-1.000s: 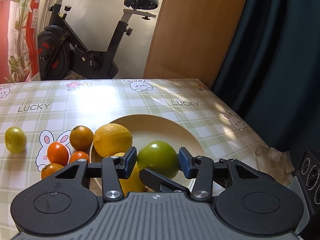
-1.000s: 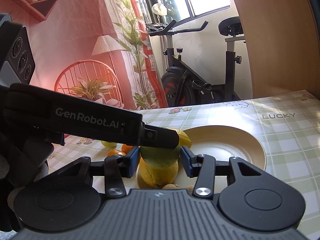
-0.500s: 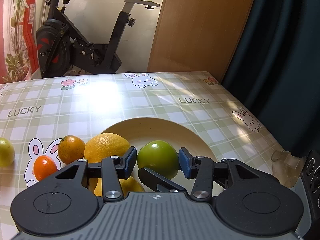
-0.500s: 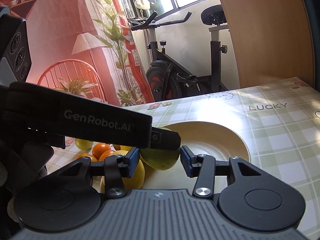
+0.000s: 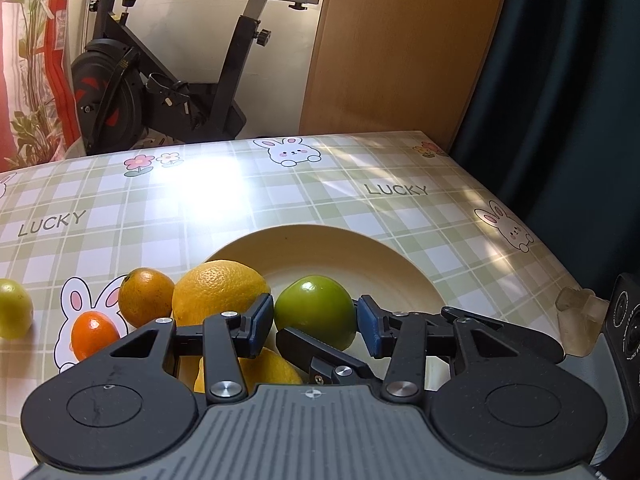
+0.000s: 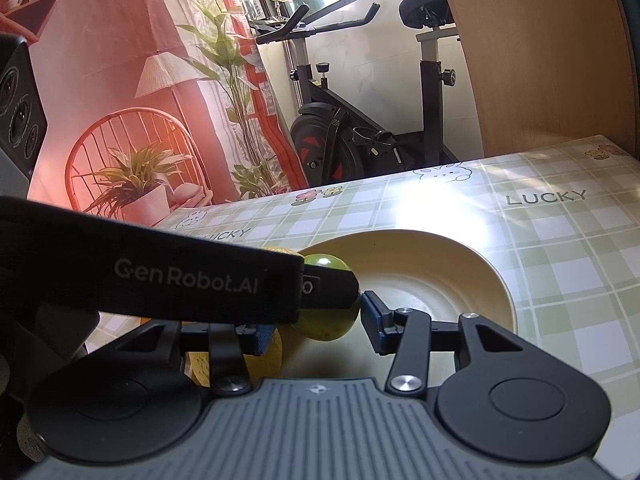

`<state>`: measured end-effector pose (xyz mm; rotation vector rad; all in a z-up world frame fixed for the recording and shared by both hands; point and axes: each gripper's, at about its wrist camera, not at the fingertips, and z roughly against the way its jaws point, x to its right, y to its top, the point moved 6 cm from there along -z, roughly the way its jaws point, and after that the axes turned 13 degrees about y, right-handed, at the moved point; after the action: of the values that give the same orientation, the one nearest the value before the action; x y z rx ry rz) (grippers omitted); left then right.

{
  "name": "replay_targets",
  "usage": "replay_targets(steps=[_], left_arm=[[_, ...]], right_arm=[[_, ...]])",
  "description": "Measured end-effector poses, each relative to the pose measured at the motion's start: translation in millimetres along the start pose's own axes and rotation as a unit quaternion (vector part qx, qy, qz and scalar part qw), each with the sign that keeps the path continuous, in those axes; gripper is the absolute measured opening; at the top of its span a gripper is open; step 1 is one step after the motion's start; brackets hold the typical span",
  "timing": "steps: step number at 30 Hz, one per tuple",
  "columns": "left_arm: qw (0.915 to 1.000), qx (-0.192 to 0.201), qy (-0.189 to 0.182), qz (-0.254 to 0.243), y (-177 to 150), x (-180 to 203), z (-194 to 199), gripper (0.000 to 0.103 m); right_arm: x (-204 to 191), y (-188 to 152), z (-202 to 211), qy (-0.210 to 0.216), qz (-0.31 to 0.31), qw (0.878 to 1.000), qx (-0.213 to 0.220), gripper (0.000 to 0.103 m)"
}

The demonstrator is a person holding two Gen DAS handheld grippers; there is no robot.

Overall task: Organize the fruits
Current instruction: 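Carry the green lime onto the plate with both grippers and open them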

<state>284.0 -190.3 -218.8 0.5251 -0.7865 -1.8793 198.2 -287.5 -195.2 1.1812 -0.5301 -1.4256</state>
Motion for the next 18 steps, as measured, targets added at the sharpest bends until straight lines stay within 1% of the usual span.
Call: replay_targets(steps=[4, 9, 14, 18], left_arm=[[1.0, -0.007, -0.003, 0.003, -2.1, 0.6, -1.3, 0.048], [1.0, -0.007, -0.002, 0.006, -3.0, 0.2, -0.8, 0.048], [0.9999, -0.007, 0.001, 0.011, -2.7, -0.8, 1.2, 0.048], [0.9998, 0.0, -0.005, 0.021, -2.3, -4.0, 8.6, 0.049]], right_arm=[[0.0, -1.5, -1.4, -0.003, -0.002, 1.0, -0.007, 0.048], [1.8, -3.8, -4.7, -0.02, -0.004, 1.0, -0.02, 0.048], [0.4, -5.5, -4.9, -0.025, 0.002, 0.999, -0.023, 0.048], [-2.4, -6.7, -3.7, -0.031, 0.009, 0.999, -0.02, 0.049]])
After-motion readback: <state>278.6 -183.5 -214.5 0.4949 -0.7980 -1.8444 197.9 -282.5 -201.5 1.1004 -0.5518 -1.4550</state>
